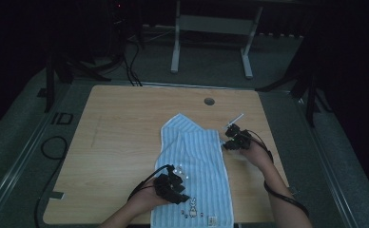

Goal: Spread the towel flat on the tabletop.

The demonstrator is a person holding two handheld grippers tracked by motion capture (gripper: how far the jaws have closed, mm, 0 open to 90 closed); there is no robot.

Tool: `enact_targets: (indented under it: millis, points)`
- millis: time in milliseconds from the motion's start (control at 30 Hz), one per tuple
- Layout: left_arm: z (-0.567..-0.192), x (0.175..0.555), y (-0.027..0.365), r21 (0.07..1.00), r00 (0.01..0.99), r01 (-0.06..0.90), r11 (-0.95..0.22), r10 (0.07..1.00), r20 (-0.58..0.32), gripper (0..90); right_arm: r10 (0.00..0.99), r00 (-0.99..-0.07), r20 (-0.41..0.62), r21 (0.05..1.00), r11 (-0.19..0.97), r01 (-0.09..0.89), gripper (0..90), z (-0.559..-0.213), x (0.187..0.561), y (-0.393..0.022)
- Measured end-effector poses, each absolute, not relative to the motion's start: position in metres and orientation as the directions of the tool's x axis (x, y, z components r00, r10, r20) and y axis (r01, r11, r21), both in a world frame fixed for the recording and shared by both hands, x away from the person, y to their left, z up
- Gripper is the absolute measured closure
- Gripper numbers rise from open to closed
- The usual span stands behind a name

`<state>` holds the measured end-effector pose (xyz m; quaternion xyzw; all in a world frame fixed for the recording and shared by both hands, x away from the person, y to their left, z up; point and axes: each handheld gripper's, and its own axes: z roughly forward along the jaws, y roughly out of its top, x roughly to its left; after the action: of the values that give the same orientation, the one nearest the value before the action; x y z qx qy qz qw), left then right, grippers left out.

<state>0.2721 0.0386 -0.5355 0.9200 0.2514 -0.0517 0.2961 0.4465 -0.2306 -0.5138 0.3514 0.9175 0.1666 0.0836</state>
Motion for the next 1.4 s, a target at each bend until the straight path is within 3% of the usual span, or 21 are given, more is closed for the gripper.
enact_targets:
  millis: [533,567,633,800,933,1033,1100,1267,1400]
  points:
    - [-0.535,0.264,0.037,0.497,0.879,0.477,-0.725,0.386,-0.28,56.4,0.772,-0.629,-0.097,0.387,0.611,0.691,86.4,-0.466,0.518,-0.238]
    - [-0.535,0.264,0.037,0.496,0.878,0.479,-0.724,0.381,-0.291,55.4,0.799,-0.592,-0.1,0.412,0.575,0.707,84.0,-0.462,0.523,-0.242]
    - [-0.534,0.263,0.034,0.496,0.88,0.474,-0.728,0.37,-0.298,55.0,0.828,-0.557,-0.06,0.387,0.534,0.752,69.6,-0.465,0.529,-0.247]
    - [-0.524,0.263,0.04,0.522,0.881,0.473,-0.709,0.371,-0.294,54.0,0.834,-0.542,-0.098,0.313,0.543,0.779,59.1,-0.483,0.525,-0.255]
    - [-0.515,0.268,0.054,0.541,0.874,0.484,-0.688,0.404,-0.269,54.0,0.836,-0.543,-0.082,0.287,0.541,0.79,63.0,-0.492,0.508,-0.266]
    - [-0.513,0.275,0.065,0.541,0.858,0.508,-0.67,0.447,-0.251,53.9,0.805,-0.593,0.015,0.364,0.547,0.754,72.5,-0.487,0.473,-0.262]
    - [-0.514,0.28,0.073,0.542,0.843,0.526,-0.656,0.488,-0.228,53.9,0.774,-0.631,0.059,0.4,0.56,0.725,73.5,-0.487,0.45,-0.253]
    - [-0.521,0.287,0.079,0.53,0.825,0.549,-0.646,0.518,-0.224,53.9,0.682,-0.718,0.14,0.456,0.599,0.658,70.2,-0.5,0.395,-0.231]
    - [-0.524,0.288,0.079,0.518,0.827,0.548,-0.657,0.518,-0.218,53.9,0.647,-0.755,0.103,0.453,0.646,0.615,67.2,-0.511,0.363,-0.219]
